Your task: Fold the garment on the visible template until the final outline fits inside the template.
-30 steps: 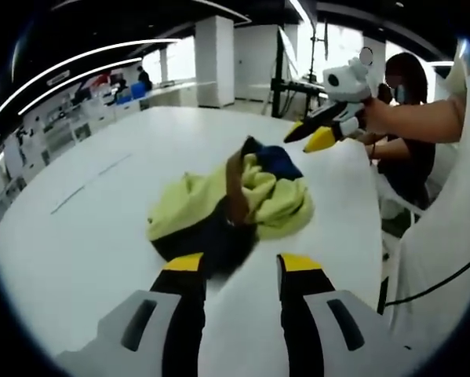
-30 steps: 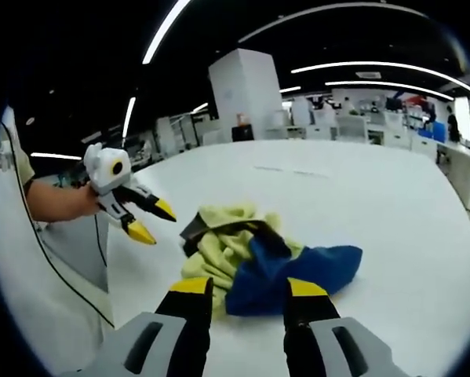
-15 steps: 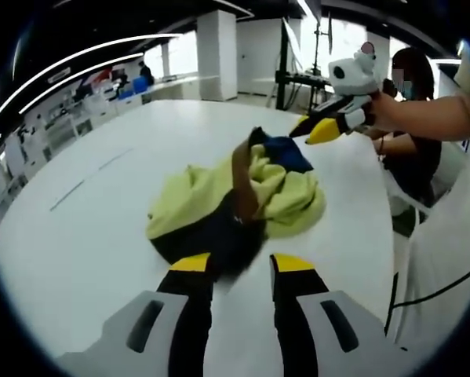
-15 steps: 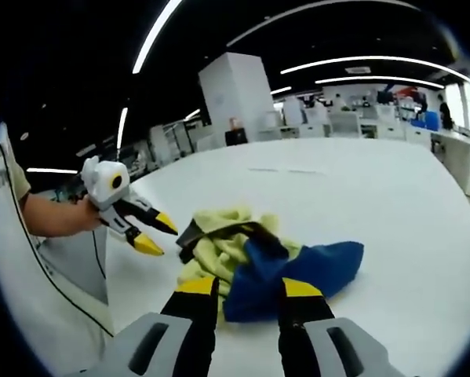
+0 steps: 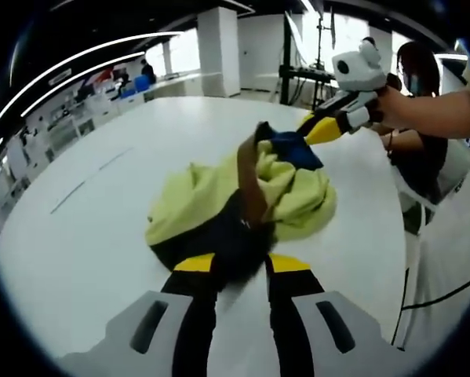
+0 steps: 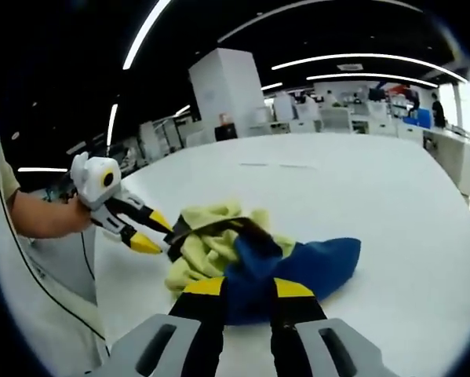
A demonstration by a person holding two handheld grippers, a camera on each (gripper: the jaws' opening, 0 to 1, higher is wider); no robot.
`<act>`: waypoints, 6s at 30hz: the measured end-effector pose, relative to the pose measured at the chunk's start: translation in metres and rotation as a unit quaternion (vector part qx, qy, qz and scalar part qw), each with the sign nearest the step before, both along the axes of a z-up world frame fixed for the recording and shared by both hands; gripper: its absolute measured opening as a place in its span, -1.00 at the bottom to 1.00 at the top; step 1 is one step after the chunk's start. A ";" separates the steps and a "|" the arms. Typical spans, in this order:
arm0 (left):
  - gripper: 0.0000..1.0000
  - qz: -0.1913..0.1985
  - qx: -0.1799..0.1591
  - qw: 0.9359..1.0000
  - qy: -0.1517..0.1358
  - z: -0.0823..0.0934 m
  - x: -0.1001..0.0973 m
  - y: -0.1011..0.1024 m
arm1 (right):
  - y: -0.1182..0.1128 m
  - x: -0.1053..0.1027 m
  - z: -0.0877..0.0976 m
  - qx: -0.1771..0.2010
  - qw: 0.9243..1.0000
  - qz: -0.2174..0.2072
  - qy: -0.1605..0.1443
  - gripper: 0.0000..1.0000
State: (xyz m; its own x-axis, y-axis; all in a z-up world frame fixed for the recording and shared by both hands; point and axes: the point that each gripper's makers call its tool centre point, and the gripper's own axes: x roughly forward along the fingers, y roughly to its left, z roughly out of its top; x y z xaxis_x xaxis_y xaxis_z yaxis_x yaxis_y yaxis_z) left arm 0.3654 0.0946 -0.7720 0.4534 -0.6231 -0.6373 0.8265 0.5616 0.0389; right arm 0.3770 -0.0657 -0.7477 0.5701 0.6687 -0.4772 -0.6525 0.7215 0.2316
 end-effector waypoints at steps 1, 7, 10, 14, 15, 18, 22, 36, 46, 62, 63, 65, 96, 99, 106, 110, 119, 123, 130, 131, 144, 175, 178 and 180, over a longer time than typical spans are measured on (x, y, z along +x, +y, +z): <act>-0.58 0.000 0.001 1.000 0.000 0.000 0.001 0.000 | 0.000 0.000 0.000 -0.001 1.000 0.000 0.000 -0.66; -0.61 -0.001 0.009 1.000 -0.003 -0.004 0.005 -0.002 | -0.002 -0.001 -0.004 -0.011 1.000 0.003 0.003 -0.72; -0.63 -0.002 0.012 1.000 -0.005 -0.005 0.007 -0.003 | -0.003 -0.001 -0.005 -0.016 1.000 0.003 0.002 -0.74; -0.67 -0.002 0.019 1.000 -0.007 -0.006 0.009 -0.004 | -0.005 -0.002 -0.008 -0.024 1.000 0.004 0.004 -0.77; -0.68 -0.002 0.020 1.000 -0.007 -0.007 0.009 -0.003 | -0.006 -0.002 -0.009 -0.027 1.000 0.004 0.004 -0.79; -0.72 0.000 0.023 1.000 -0.008 -0.007 0.010 -0.002 | -0.006 -0.002 -0.011 -0.030 1.000 0.006 0.006 -0.82; -0.79 0.001 0.022 1.000 -0.006 -0.008 0.010 -0.001 | -0.006 -0.003 -0.012 -0.034 0.999 0.009 0.007 -0.87; -1.00 -0.001 0.023 1.000 -0.004 -0.008 0.010 0.001 | -0.007 -0.006 -0.012 -0.045 0.999 0.021 0.006 -1.00; -1.00 0.006 0.016 1.000 -0.009 -0.002 0.008 0.006 | -0.010 -0.010 -0.012 -0.058 0.998 0.025 0.000 -1.00; -1.00 0.026 -0.004 0.999 -0.036 0.028 0.010 0.017 | -0.014 -0.006 0.011 -0.077 0.996 0.032 -0.025 -1.00; -1.00 0.028 -0.005 0.999 -0.037 0.029 0.011 0.018 | -0.015 -0.005 0.012 -0.080 0.996 0.034 -0.027 -1.00; -1.00 0.031 -0.007 0.999 -0.039 0.032 0.011 0.020 | -0.015 -0.004 0.014 -0.082 0.996 0.034 -0.029 -1.00; -1.00 0.051 -0.014 0.993 -0.110 0.119 0.052 0.035 | -0.018 0.037 0.081 -0.126 0.986 0.069 -0.086 -1.00; -1.00 0.051 -0.014 0.992 -0.114 0.125 0.057 0.035 | -0.018 0.045 0.090 -0.134 0.984 0.073 -0.095 -1.00; -1.00 0.044 -0.013 0.991 -0.128 0.144 0.070 0.031 | -0.019 0.059 0.109 -0.141 0.981 0.075 -0.109 -1.00; -1.00 0.042 -0.015 0.990 -0.132 0.151 0.078 0.030 | -0.020 0.065 0.114 -0.146 0.980 0.076 -0.112 -1.00; -1.00 0.039 -0.010 0.990 -0.135 0.158 0.101 0.026 | -0.022 0.082 0.122 -0.154 0.978 0.076 -0.115 -1.00; -1.00 0.036 -0.011 0.990 -0.138 0.161 0.109 0.021 | -0.022 0.091 0.125 -0.152 0.979 0.073 -0.116 -1.00; -1.00 0.038 -0.012 0.989 -0.142 0.167 0.125 0.020 | -0.023 0.107 0.130 -0.146 0.980 0.069 -0.118 -1.00; -1.00 0.038 -0.012 0.989 -0.143 0.168 0.127 0.020 | -0.023 0.109 0.131 -0.145 0.980 0.068 -0.118 -1.00; -1.00 0.042 -0.007 0.989 -0.140 0.165 0.162 0.021 | -0.020 0.141 0.132 -0.150 0.979 0.072 -0.121 -1.00; -1.00 0.067 0.017 0.993 -0.094 0.098 0.239 0.024 | -0.022 0.215 0.072 -0.171 0.980 0.054 -0.085 -1.00; -1.00 0.070 0.019 0.994 -0.086 0.089 0.247 0.024 | -0.021 0.223 0.064 -0.174 0.980 0.054 -0.081 -1.00; -1.00 0.072 0.020 0.994 -0.083 0.085 0.252 0.024 | -0.020 0.226 0.060 -0.175 0.980 0.053 -0.079 -1.00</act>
State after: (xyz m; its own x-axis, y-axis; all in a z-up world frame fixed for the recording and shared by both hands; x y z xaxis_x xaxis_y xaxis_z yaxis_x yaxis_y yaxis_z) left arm 0.6175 0.1183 -0.6872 0.6373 -0.5195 -0.5691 0.7177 0.6691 0.1930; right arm 0.6032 -0.0861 -0.6875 0.5913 0.5386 -0.6003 -0.7357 0.6651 -0.1280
